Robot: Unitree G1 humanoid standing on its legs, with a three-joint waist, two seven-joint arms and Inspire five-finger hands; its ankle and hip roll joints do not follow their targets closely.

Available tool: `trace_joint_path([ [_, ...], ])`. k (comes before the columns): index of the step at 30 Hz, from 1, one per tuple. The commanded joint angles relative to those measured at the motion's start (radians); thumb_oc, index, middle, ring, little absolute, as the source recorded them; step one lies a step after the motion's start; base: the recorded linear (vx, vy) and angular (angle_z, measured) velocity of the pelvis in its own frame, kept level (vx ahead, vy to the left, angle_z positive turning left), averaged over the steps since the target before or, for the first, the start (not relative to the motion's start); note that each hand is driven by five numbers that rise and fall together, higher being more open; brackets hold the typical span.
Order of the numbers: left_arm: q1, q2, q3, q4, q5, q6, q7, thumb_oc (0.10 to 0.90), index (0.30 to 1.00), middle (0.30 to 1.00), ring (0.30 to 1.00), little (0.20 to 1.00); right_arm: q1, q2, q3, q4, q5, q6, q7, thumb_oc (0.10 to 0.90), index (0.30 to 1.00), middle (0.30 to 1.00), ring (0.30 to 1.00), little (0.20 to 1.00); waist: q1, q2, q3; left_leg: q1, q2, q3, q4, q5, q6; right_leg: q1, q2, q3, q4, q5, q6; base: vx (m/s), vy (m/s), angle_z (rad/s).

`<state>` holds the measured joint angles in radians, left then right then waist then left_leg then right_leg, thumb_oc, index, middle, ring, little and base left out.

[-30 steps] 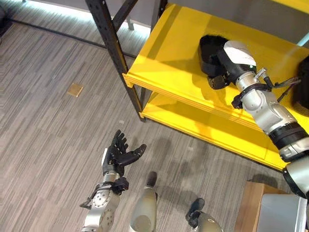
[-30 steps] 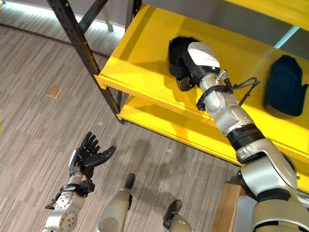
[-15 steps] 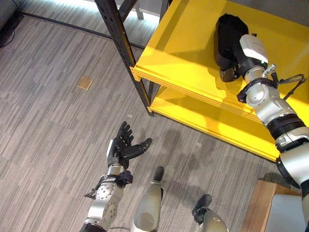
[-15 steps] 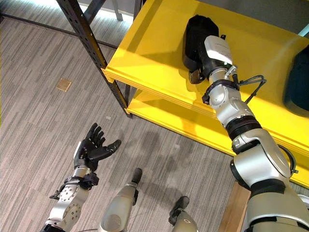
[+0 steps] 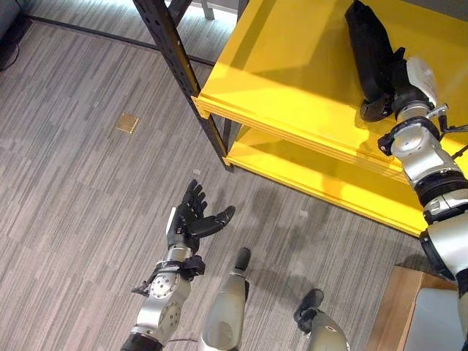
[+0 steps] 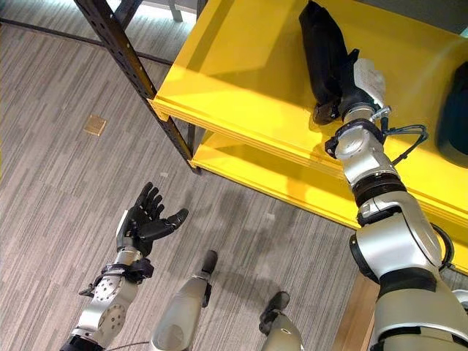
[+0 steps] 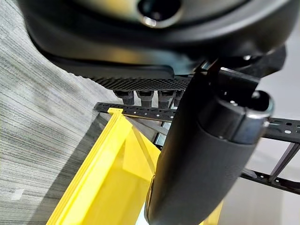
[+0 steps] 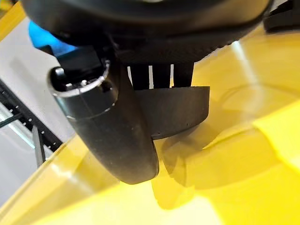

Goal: Move parts from the plastic box to the shelf.

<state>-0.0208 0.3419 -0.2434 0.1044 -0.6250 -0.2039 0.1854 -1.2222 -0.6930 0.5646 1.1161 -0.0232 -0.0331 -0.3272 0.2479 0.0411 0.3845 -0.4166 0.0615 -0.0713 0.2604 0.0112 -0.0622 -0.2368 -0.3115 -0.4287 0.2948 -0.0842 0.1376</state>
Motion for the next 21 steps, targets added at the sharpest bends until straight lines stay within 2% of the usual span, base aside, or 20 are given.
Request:
trace_joint_path([
  [1,-0.019,0.076,-0.007,-0.135,-0.017,-0.105,-0.012,0.900,1.000,1.000,1.000,1.000,-0.148,-0.059,-0.010,-0.028,0.038,-0.035,-0.086,0.400,0.300,0.300,0.300,0.300,-0.012,-0.026,-0.028,-0.127,0.060,0.028,0.069,0.030,-0.030,0.192,-0.046,0.031,-0.082,-0.026,0.005,0.00,0.000,0.00],
  [3,-0.017,0.078,-0.009,-0.136,-0.019,-0.103,-0.013,0.900,1.000,1.000,1.000,1.000,-0.151,-0.063,-0.016,-0.022,0.048,-0.035,-0.092,0.400,0.300,0.300,0.300,0.300,-0.017,-0.028,-0.027,-0.120,0.063,0.025,0.073,0.007,-0.040,0.200,-0.043,0.041,-0.083,-0.042,0.008,-0.01,-0.005,-0.03],
  [4,-0.018,0.079,-0.010,-0.137,-0.019,-0.104,-0.013,0.900,1.000,1.000,1.000,1.000,-0.151,-0.064,-0.016,-0.022,0.048,-0.035,-0.092,0.400,0.300,0.300,0.300,0.300,-0.017,-0.023,-0.026,-0.128,0.062,0.029,0.069,0.029,-0.030,0.192,-0.045,0.033,-0.085,-0.025,0.004,-0.01,-0.001,-0.03],
  [11,-0.016,0.085,-0.002,-0.141,-0.026,-0.104,-0.012,0.900,1.000,1.000,1.000,1.000,-0.147,-0.068,-0.040,-0.051,0.065,-0.038,-0.116,0.400,0.300,0.300,0.300,0.300,-0.029,-0.021,-0.025,-0.126,0.068,0.035,0.067,0.031,-0.029,0.186,-0.043,0.045,-0.087,-0.025,0.004,-0.01,0.006,0.00],
  [21,-0.034,0.086,-0.012,-0.138,-0.025,-0.100,0.007,0.900,1.000,1.000,1.000,1.000,-0.118,-0.045,-0.134,-0.098,0.091,-0.038,-0.195,0.400,0.300,0.300,0.300,0.300,-0.043,-0.011,-0.029,-0.128,0.066,0.039,0.066,0.027,-0.026,0.184,-0.041,0.048,-0.092,-0.023,0.006,0.00,0.000,0.00],
])
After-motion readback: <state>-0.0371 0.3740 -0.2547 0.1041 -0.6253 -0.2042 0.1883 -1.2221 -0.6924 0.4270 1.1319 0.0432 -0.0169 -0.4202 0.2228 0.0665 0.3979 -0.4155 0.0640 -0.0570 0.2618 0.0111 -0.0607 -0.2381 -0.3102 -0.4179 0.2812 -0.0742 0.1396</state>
